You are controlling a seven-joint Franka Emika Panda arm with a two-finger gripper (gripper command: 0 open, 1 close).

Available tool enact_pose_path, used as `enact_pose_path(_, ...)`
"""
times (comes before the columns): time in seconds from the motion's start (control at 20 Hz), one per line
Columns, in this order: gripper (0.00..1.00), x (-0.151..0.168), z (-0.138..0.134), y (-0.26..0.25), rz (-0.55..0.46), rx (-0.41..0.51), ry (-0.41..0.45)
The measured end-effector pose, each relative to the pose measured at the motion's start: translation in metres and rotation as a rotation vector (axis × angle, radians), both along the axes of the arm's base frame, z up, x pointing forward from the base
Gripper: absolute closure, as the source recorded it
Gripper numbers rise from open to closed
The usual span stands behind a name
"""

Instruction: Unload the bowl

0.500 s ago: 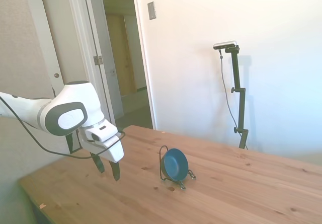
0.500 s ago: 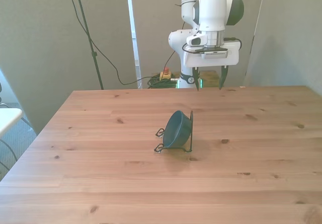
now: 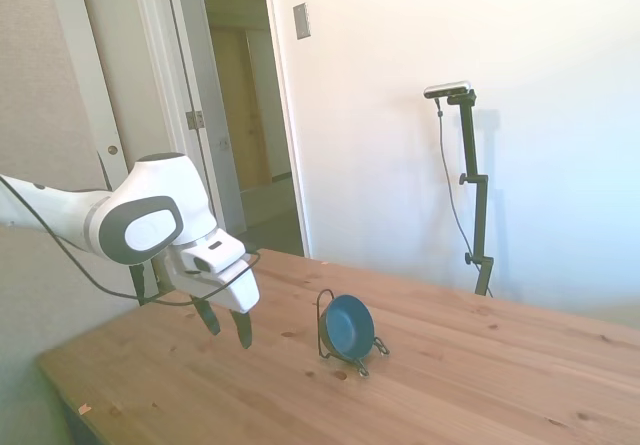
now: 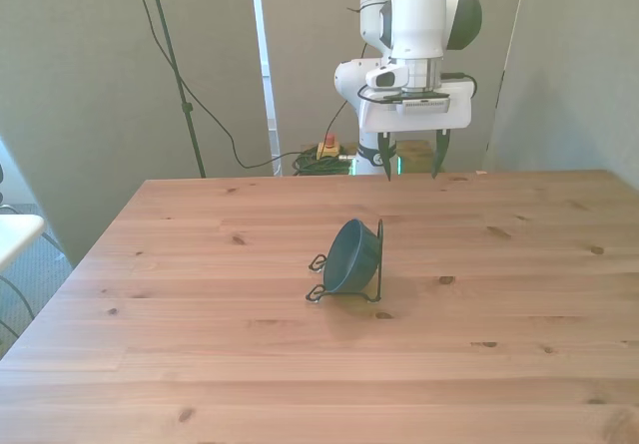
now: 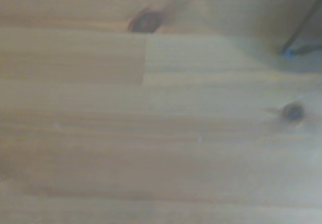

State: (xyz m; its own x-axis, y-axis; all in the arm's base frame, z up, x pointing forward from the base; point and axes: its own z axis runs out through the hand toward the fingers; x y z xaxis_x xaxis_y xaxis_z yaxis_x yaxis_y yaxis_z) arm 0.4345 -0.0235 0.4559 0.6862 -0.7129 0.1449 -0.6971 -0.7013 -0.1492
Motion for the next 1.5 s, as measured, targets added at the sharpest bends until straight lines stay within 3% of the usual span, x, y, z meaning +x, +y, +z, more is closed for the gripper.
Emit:
enact_pose_path(0.3, 0.0, 0.042, 0.017, -0.043, 0.05, -0.009, -0.03)
enact_pose_path(0.6, 0.0, 0.053, 0.034, -0.084, 0.156, -0.04, -0.045)
enact_pose_path(0.85, 0.0, 0.07, 0.028, -0.107, 0.274, -0.044, -0.052)
enact_pose_path(1.3, 0.0, 0.105, -0.006, -0.132, 0.54, 0.115, -0.117)
enact_pose_path(1.5, 0.0, 0.107, -0.016, -0.155, 0.595, 0.181, -0.105)
